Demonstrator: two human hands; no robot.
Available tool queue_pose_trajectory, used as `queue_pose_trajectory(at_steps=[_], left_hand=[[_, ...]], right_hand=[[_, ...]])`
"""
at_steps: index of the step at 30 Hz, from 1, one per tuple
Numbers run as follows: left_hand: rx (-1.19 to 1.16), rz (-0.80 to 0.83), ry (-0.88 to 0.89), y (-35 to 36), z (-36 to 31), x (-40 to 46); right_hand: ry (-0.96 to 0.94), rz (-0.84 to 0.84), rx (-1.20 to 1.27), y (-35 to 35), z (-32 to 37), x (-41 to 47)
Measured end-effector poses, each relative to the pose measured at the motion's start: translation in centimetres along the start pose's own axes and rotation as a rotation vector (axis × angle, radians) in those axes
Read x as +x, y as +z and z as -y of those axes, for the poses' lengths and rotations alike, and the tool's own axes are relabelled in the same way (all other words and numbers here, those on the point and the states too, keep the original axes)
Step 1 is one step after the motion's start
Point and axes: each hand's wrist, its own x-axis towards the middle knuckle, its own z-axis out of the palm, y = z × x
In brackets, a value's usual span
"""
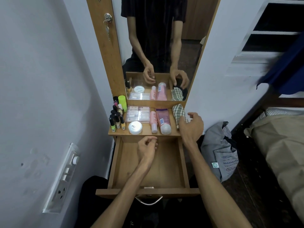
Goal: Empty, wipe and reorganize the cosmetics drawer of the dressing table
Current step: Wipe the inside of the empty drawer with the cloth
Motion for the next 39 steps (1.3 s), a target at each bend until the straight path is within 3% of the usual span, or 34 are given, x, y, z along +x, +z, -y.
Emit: queue_pose_trajectory(at_steps=[5,11,17,20,27,39], left_hand=[[0.049,0.043,0.035,-0.2,0.3,-0.8],[0.161,0.119,0.056,-1.5,1.6,-1.6],[0.386,0.401,-0.158,-3.1,3.9,-3.9],[0.43,0.46,-0.261,-3.8,5.0,-4.9],[0.397,0.403,-0.335,-4.4,5.1,-5.1],[0.373,0.388,-0.273,-4.3,5.8,-5.9]], right_hand=[[0.094,0.275,-0.255,1.7,-1.2,2.2],[0.19,0.316,-0.196,1.0,-1.4,2.9],[0.323,0.379,-0.085,-1.3,-1.6,1.6],[0.41,0.445,-0.001,-2.5,-2.5,0.8],[0.553,0.59,0.25,-5.7,-3.3,-2.3],[0.689,0.64,0.532,-8.2,-5.5,-7.5]])
